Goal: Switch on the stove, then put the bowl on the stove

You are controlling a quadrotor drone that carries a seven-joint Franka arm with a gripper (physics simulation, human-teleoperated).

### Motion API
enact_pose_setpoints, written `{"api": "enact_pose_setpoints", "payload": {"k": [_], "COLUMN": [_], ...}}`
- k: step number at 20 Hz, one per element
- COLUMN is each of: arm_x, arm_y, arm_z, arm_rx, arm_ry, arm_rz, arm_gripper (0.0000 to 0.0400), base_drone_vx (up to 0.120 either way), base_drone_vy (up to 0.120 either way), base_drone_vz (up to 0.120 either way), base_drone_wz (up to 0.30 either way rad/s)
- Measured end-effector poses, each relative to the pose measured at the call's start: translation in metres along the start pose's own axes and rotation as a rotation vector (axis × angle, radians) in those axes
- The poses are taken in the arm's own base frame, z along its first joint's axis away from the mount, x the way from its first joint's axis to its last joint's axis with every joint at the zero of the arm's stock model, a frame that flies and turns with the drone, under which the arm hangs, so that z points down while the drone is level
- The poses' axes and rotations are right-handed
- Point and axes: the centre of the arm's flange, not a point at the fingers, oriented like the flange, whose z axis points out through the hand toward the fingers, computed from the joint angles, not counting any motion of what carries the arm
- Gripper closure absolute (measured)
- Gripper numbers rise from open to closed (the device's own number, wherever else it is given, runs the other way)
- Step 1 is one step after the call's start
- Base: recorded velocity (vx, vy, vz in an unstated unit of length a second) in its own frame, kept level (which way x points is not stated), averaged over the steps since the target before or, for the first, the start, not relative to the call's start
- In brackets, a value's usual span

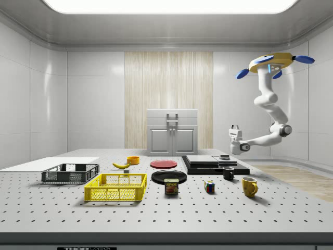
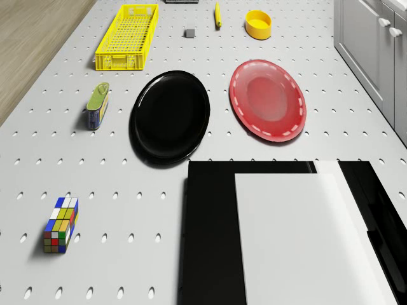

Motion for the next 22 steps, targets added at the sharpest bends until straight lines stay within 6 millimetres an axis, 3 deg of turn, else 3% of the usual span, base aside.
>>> {"api": "enact_pose_setpoints", "payload": {"k": [5, 22], "arm_x": [-0.001, -0.014], "arm_y": [0.000, -0.011], "arm_z": [0.000, 0.002], "arm_rx": [-0.001, -0.114], "arm_ry": [0.007, 0.137], "arm_rz": [0.000, -0.002], "arm_gripper": [0.0000, 0.0000], "base_drone_vx": [0.104, 0.000], "base_drone_vy": [0.000, -0.120], "base_drone_vz": [0.000, 0.000], "base_drone_wz": [0.000, 0.000]}}
